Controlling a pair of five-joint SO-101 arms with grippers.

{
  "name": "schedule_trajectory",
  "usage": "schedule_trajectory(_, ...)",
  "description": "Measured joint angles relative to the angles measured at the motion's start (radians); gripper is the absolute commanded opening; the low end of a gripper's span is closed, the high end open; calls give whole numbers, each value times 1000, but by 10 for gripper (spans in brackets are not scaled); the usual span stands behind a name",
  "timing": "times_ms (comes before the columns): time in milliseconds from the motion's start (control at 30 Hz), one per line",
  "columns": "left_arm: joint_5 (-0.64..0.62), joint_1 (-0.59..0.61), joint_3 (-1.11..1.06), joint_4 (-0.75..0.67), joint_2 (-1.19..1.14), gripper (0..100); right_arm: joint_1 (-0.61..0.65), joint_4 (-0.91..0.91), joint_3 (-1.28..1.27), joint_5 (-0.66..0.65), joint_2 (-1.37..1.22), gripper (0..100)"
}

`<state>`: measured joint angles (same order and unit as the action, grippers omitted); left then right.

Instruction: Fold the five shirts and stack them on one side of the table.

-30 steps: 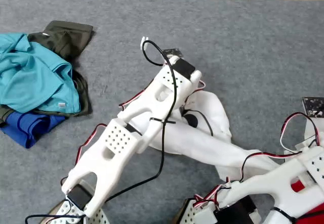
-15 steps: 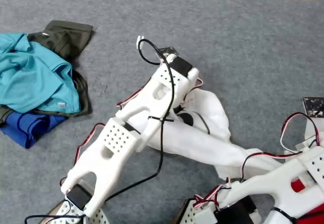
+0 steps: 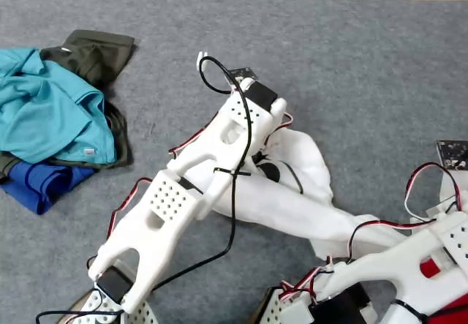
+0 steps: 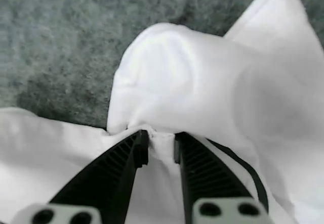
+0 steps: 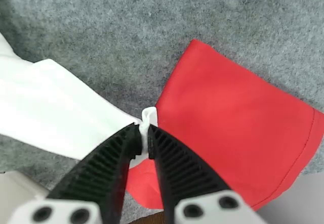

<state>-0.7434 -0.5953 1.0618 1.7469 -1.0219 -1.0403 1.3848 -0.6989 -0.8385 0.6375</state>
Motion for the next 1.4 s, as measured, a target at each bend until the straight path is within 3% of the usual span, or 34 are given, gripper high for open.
schedule_trajectory(300, 0, 2, -12, 0, 2, 139, 0, 0, 0, 0, 0, 4)
schedule_trajectory(633, -26, 11, -192, 0, 130, 138, 9, 0, 0, 0, 0, 4)
schedule_trajectory(833, -34, 12, -196, 0, 130, 71, 18, 0, 0, 0, 0, 4)
schedule_trajectory(1400, -34, 55, -146, -3, 84, 18, 18, 0, 0, 0, 0, 4)
